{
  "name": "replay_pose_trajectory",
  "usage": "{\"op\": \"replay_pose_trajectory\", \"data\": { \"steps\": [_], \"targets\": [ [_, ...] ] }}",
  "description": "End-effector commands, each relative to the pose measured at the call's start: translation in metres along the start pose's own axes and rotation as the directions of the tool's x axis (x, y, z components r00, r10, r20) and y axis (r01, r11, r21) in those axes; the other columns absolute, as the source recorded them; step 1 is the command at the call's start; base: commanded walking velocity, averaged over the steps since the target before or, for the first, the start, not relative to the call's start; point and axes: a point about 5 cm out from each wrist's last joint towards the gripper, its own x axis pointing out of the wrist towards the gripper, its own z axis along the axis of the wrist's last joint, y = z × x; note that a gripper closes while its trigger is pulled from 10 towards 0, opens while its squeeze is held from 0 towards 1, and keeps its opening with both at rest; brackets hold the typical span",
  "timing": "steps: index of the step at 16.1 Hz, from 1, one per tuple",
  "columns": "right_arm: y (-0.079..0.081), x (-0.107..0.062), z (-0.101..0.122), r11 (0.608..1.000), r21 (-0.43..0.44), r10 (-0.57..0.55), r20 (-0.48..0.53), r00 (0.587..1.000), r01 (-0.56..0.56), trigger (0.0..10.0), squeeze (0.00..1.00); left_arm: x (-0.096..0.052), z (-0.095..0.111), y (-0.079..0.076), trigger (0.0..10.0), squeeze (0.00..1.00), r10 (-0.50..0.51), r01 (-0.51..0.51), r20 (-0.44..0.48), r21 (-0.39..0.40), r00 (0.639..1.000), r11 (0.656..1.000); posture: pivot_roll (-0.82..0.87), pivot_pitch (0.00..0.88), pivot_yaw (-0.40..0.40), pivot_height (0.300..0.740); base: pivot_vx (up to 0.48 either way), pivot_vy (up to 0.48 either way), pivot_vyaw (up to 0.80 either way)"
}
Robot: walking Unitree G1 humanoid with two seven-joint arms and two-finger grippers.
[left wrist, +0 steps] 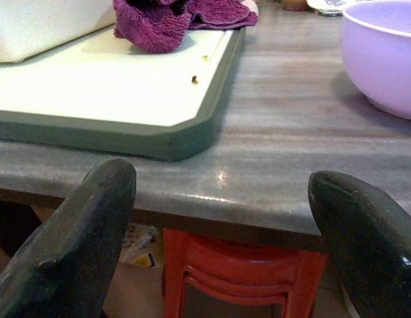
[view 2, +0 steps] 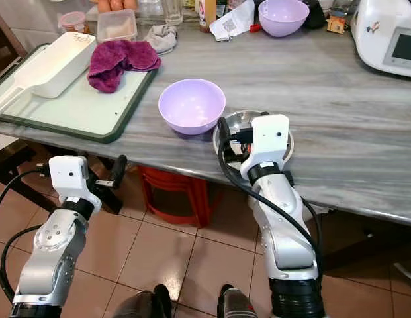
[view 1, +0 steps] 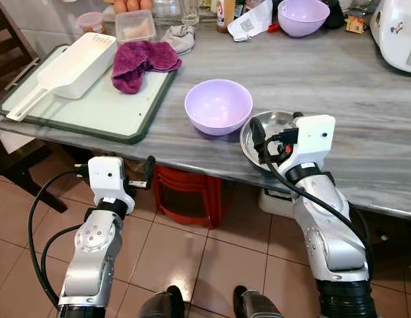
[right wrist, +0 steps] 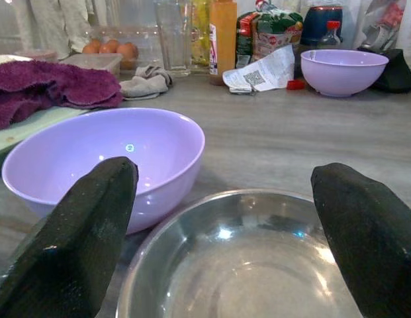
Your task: Setting the table
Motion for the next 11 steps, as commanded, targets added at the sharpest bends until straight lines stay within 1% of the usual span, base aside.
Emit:
{"op": "replay_pose_trajectory", "data": {
  "steps": [1, 5, 7, 8, 9, 11],
  "targets": [
    [0.0011, 0.0002, 0.0029, 1.000, 0.001, -0.001, 0.019, 1.000, 0.001, 10.0, 0.00, -0.0002, -0.0022, 0.0008, 10.0, 0.00, 0.015, -0.015, -0.017, 0.005, 1.000, 1.000, -0.11, 0.177, 0.050, 0.740, 0.000, 0.000, -0.80],
    [0.0003, -0.0007, 0.0052, 1.000, -0.004, -0.010, 0.042, 0.999, 0.010, 10.0, 0.00, 0.0048, 0.0034, -0.0045, 10.0, 0.00, 0.013, -0.012, -0.006, 0.011, 1.000, 1.000, -0.12, 0.178, 0.049, 0.740, 0.000, 0.000, -0.80],
    [-0.0015, -0.0014, 0.0042, 1.000, 0.004, -0.018, 0.036, 0.999, 0.018, 10.0, 0.00, 0.0056, 0.0046, -0.0068, 10.0, 0.00, 0.011, -0.011, -0.006, 0.009, 1.000, 1.000, -0.12, 0.180, 0.048, 0.740, 0.000, 0.000, -0.80],
    [-0.0033, -0.0018, 0.0031, 1.000, 0.009, -0.024, 0.032, 0.999, 0.024, 10.0, 0.00, 0.0060, 0.0048, -0.0080, 10.0, 0.00, 0.009, -0.009, -0.008, 0.009, 1.000, 1.000, -0.12, 0.180, 0.048, 0.740, 0.000, 0.000, -0.53],
    [-0.0044, -0.0024, 0.0022, 1.000, 0.012, -0.029, 0.032, 0.999, 0.029, 10.0, 0.00, 0.0058, 0.0047, -0.0084, 10.0, 0.00, 0.010, -0.010, -0.011, 0.006, 1.000, 1.000, -0.12, 0.180, 0.048, 0.740, 0.000, 0.000, 0.00],
    [-0.0044, -0.0020, 0.0018, 1.000, 0.011, -0.029, 0.035, 0.999, 0.029, 10.0, 0.00, 0.0054, 0.0030, -0.0088, 10.0, 0.00, 0.010, -0.010, -0.027, 0.002, 1.000, 1.000, -0.12, 0.180, 0.046, 0.740, -0.272, 0.000, 0.00]
  ]
}}
